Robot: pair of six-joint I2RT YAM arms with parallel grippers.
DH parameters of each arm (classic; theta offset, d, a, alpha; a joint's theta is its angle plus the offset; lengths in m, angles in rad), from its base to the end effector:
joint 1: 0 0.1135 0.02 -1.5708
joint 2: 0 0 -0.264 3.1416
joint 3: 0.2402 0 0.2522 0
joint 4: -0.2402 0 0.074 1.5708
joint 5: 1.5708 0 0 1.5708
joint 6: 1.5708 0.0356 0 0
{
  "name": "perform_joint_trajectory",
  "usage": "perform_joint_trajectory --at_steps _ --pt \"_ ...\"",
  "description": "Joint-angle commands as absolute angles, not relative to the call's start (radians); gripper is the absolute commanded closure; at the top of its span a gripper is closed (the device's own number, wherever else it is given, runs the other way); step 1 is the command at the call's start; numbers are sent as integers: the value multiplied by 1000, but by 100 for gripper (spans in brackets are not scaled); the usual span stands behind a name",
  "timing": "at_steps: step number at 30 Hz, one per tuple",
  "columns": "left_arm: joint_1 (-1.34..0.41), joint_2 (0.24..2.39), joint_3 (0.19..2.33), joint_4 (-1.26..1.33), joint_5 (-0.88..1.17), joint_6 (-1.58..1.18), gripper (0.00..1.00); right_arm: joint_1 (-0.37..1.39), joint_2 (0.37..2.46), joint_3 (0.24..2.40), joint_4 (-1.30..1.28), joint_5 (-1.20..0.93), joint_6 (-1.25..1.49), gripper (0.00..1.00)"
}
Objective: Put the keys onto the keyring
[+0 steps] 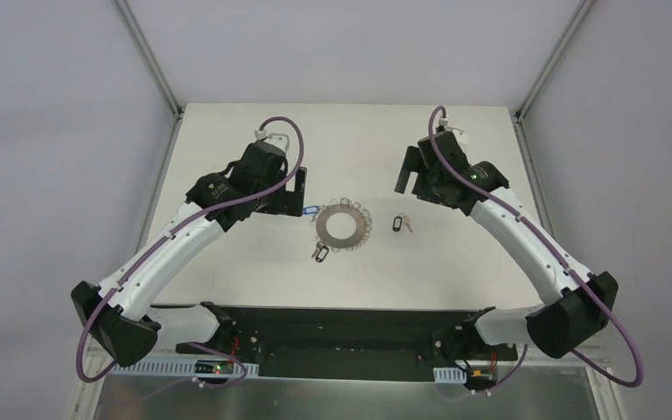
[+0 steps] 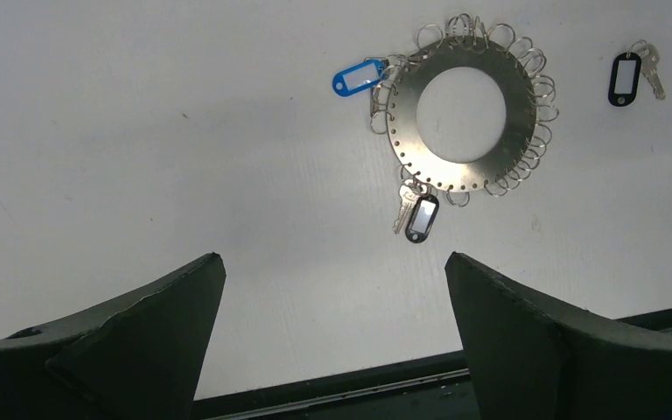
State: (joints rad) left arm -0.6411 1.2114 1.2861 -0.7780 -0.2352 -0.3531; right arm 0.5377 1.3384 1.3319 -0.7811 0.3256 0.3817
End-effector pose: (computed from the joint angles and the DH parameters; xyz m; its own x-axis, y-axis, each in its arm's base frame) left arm 0.2052 -0.1427 0.3685 -0.6382 0.0567 -0.7678 0.2328 0.9648 -0.1223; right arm 0.2468 0.1339 0.3525 -0.6734 0.0094 -0.7392 -0.0437 0.9977 0.0524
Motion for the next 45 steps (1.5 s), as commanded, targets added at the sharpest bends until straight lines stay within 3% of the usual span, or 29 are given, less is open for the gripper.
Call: perform_joint_trajectory --at_steps 1,7,14,19,27,33,45 --pt "-645 1166 1245 -796 -210 -385 0 559 1278 1316 -671 197 322 1" --pt "-644 1141 1167 -739 -179 -403 0 559 1307 1255 -613 48 321 1" --pt "-645 1076 1068 -649 -138 -406 0 558 1405 1245 -531 31 365 0" --pt "-645 1054 1030 -600 -92 -426 0 560 1490 1248 -488 -34 358 7" --pt "-645 1044 987 -516 -20 -440 0 568 1574 1197 -403 -69 304 27" --pt "-644 1041 968 -482 -2 -438 0 592 1721 1354 -451 -36 329 43" --pt "-644 1010 952 -480 -4 -422 0 628 1897 1553 -484 33 400 63"
